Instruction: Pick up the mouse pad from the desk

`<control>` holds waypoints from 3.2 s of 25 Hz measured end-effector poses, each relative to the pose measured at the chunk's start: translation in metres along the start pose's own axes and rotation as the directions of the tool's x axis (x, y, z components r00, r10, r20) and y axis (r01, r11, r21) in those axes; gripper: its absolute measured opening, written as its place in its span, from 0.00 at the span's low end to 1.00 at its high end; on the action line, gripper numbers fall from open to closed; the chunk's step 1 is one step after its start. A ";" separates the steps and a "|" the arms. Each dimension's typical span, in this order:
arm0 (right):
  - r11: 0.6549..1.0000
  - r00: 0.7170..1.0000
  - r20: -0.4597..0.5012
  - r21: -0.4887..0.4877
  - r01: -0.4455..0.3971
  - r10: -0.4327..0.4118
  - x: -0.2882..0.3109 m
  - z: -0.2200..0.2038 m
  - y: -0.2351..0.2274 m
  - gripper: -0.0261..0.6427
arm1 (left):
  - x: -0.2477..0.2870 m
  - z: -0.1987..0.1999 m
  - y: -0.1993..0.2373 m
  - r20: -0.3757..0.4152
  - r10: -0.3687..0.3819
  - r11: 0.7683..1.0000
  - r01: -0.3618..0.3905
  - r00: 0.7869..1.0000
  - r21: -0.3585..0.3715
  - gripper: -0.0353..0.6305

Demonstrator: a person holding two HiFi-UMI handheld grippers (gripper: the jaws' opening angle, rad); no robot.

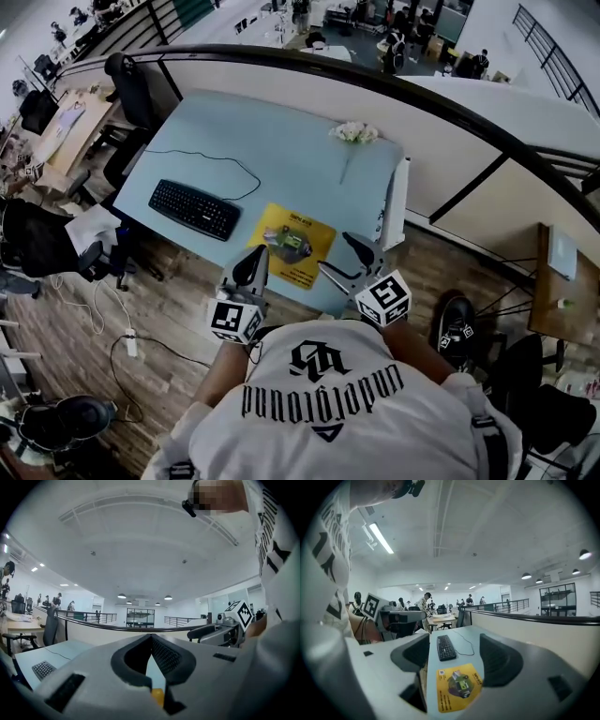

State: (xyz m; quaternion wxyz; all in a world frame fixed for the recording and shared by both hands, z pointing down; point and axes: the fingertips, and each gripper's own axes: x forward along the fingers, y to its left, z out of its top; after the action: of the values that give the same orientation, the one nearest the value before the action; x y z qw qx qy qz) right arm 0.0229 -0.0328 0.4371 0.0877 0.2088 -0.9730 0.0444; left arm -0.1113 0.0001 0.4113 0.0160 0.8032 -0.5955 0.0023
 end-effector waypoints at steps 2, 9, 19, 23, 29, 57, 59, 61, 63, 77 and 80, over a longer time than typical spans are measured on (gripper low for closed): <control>1.000 1.000 -0.005 0.009 0.021 -0.021 -0.009 -0.005 -0.015 0.52 | 0.017 -0.007 -0.007 -0.017 -0.020 1.000 0.020 1.000 -0.009 0.06; 0.997 0.998 -0.002 0.044 0.065 -0.065 -0.027 -0.013 -0.037 0.52 | 0.047 -0.018 -0.018 -0.064 -0.070 0.998 0.070 0.995 -0.009 0.06; 0.985 0.988 -0.040 0.087 0.150 -0.147 -0.022 -0.028 -0.069 0.52 | 0.090 -0.044 -0.011 -0.122 -0.153 0.988 0.152 0.981 -0.016 0.06; 0.978 0.984 -0.080 0.117 0.171 -0.162 -0.008 -0.043 -0.085 0.53 | 0.107 -0.057 0.007 -0.142 -0.145 0.989 0.141 0.979 -0.035 0.06; 0.972 0.977 -0.130 0.137 0.189 -0.172 0.027 -0.064 -0.101 0.53 | 0.119 -0.085 0.032 -0.195 -0.160 0.987 0.151 0.968 -0.060 0.06; 0.934 0.870 -0.470 0.225 0.278 -0.146 0.156 -0.222 -0.144 0.57 | 0.169 -0.224 0.127 -0.434 -0.302 0.952 0.249 0.849 -0.176 0.06; 0.931 0.857 -0.496 0.227 0.285 -0.141 0.158 -0.237 -0.145 0.57 | 0.173 -0.233 0.130 -0.444 -0.307 0.951 0.253 0.842 -0.177 0.06; 0.931 0.838 -0.530 0.224 0.290 -0.133 0.160 -0.254 -0.145 0.58 | 0.175 -0.243 0.132 -0.457 -0.315 0.949 0.261 0.832 -0.179 0.06; 0.930 0.815 -0.566 0.219 0.296 -0.126 0.159 -0.273 -0.145 0.58 | 0.175 -0.253 0.133 -0.469 -0.324 0.946 0.265 0.822 -0.188 0.06; 0.947 0.668 -0.739 0.147 0.284 -0.086 0.157 -0.364 -0.149 0.64 | 0.178 -0.298 0.132 -0.535 -0.351 0.936 0.274 0.769 -0.220 0.06; 0.959 0.659 -0.745 0.100 0.267 -0.106 0.158 -0.365 -0.151 0.63 | 0.182 -0.302 0.132 -0.540 -0.353 0.935 0.272 0.764 -0.226 0.06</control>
State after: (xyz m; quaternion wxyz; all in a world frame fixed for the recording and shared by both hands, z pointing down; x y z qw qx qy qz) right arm -0.0011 -0.1876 0.8324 0.4523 0.2802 -0.8196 0.2126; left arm -0.1802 -0.2040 0.7205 0.2481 0.8500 -0.4192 0.2004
